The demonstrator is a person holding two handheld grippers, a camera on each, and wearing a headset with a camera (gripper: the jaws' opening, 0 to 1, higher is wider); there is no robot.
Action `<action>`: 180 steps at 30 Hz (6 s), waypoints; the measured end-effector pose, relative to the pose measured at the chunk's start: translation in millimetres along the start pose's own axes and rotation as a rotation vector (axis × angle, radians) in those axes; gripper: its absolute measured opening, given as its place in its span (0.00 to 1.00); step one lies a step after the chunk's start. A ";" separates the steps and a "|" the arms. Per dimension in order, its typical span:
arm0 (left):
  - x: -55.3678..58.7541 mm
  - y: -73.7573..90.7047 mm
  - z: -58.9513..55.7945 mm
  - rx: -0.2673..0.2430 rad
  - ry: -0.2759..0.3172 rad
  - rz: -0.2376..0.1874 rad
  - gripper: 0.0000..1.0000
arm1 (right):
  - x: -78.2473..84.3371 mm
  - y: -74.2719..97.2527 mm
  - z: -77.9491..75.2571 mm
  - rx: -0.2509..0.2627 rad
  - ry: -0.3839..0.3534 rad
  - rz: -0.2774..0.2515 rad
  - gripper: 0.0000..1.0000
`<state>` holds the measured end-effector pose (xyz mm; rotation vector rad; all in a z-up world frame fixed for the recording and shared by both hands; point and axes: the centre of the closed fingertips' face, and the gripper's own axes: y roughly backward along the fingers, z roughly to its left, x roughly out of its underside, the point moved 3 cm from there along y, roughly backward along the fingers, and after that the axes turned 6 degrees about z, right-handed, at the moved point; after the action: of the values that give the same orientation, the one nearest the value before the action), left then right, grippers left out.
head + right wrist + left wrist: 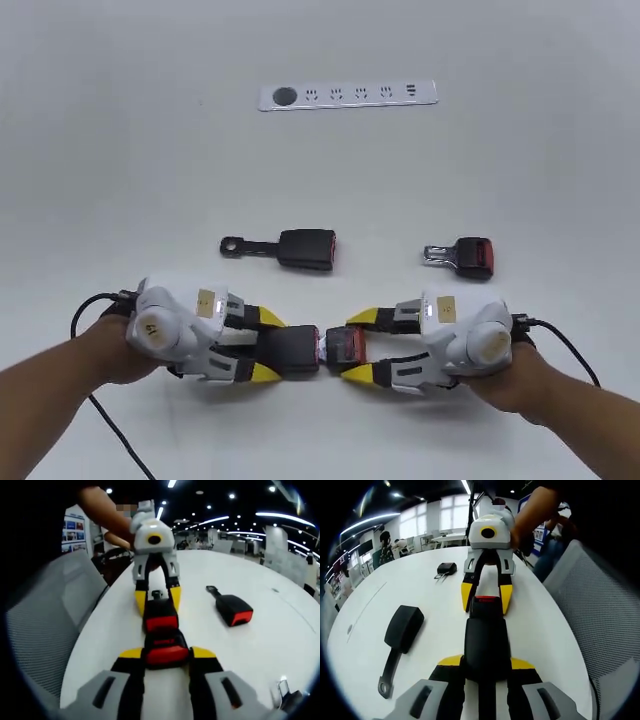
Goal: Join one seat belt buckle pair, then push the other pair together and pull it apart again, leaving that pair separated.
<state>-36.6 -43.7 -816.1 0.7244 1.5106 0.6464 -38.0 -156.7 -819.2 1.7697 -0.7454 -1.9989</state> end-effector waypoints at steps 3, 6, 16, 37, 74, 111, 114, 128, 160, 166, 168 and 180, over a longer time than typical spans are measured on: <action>-0.4 -0.3 0.8 0.005 0.001 -0.005 0.32 | 0.1 0.0 -0.1 0.000 -0.002 -0.004 0.33; -0.1 -0.4 1.2 0.007 0.000 -0.008 0.32 | 0.6 -0.3 -0.6 -0.002 -0.009 -0.007 0.33; 0.1 -0.9 2.0 0.005 0.001 -0.013 0.32 | 0.6 -0.8 -0.6 -0.004 -0.023 -0.014 0.33; -2.7 -2.6 2.3 -0.020 0.007 0.054 0.33 | -1.6 -0.6 0.2 0.031 -0.052 0.044 0.37; -46.1 66.9 63.8 -0.277 0.173 -0.080 0.91 | 2.0 82.0 -59.4 0.263 -0.178 -0.004 0.90; -37.3 11.2 131.6 -0.111 -0.005 0.055 0.79 | 64.4 121.6 -129.5 0.215 -0.198 0.148 0.72; -34.2 5.8 133.4 -0.107 -0.013 0.069 0.77 | 66.2 119.7 -128.0 0.196 -0.199 0.159 0.69; -27.1 -5.8 138.0 -0.062 -0.002 0.078 0.63 | 67.4 126.6 -125.9 0.146 -0.141 0.190 0.41; -24.5 5.5 142.8 -0.038 0.006 0.041 0.35 | 73.5 125.8 -130.4 0.118 -0.119 0.103 0.36; -23.8 3.2 140.2 -0.039 0.013 0.044 0.35 | 68.7 118.1 -131.1 0.119 -0.124 0.071 0.36; -24.4 1.8 139.0 -0.039 0.014 0.045 0.35 | 66.6 114.8 -130.7 0.118 -0.126 0.061 0.36; -26.4 -2.2 135.5 -0.037 0.017 0.057 0.35 | 47.5 91.2 -133.3 0.116 -0.144 0.017 0.36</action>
<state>99.0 -68.4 -809.5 0.7376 1.4942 0.7236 80.2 -276.3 -811.4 1.6879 -0.9368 -2.1285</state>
